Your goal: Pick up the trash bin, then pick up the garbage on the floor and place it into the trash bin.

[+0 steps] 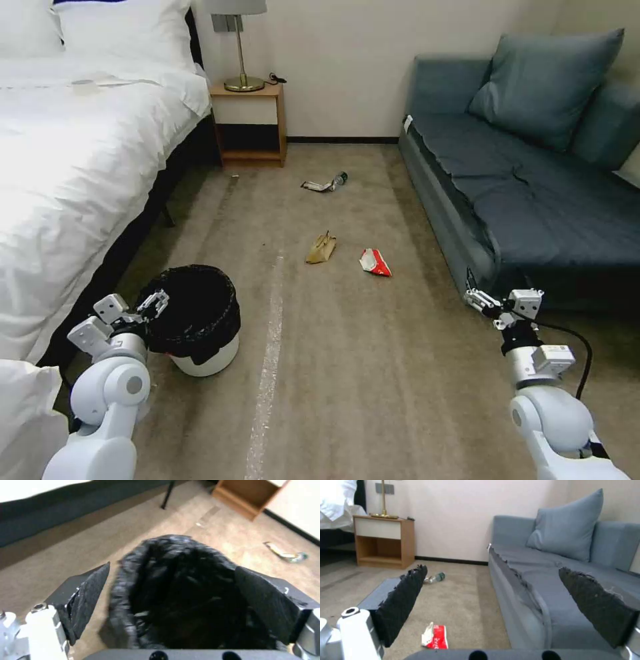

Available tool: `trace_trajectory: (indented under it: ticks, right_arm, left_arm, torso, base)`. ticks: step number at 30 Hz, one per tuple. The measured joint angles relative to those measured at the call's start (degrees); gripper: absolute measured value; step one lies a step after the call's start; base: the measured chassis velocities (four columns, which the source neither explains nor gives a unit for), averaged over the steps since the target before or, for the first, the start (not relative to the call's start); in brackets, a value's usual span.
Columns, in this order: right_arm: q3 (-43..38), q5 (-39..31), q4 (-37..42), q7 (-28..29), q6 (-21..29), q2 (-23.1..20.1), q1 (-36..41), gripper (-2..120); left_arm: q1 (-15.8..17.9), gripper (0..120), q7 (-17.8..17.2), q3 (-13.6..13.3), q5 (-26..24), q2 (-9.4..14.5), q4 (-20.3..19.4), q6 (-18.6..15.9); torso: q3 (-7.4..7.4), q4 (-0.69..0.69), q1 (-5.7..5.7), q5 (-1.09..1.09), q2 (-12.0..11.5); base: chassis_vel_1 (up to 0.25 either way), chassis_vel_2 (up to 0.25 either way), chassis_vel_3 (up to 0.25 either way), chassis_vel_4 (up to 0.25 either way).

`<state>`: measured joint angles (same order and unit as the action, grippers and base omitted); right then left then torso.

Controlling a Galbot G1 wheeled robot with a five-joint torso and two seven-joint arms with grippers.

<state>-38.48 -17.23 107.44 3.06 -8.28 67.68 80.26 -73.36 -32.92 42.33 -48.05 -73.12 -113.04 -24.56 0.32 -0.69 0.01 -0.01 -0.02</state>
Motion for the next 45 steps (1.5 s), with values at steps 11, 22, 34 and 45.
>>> trace_trajectory:
  ticks: [11,22,34,45]
  right_arm:
    - [1.0,0.5,-0.5,0.0,-0.1,0.4,-0.4,100]
    - [1.1,0.6,-0.8,-0.7,-0.7,1.7,0.1,100]
    - [1.1,1.7,-1.0,-2.0,-2.0,3.2,1.3,100]
    - [1.0,1.9,-1.0,-2.0,-2.8,3.8,1.5,100]
  left_arm:
    - [0.9,100,-5.9,4.3,-1.8,1.4,2.1,-2.3]
    - [4.4,100,-2.5,3.9,-5.9,2.7,8.5,-5.0]
    - [6.9,100,5.2,3.2,-6.4,2.2,15.8,-7.7]
    - [8.5,92,7.9,3.5,-4.2,1.9,20.1,-7.4]
  torso:
    - [0.0,0.02,0.0,-0.01,0.0]
    - [0.0,0.0,0.0,0.0,0.0]
    - [0.0,0.01,0.0,-0.01,0.0]
    - [0.0,0.01,0.0,0.0,0.0]
  base:
    - [0.0,0.0,0.0,0.0]
    - [0.0,0.0,0.0,0.0]
    - [0.0,0.0,0.0,0.0]
    - [0.0,0.0,0.0,0.0]
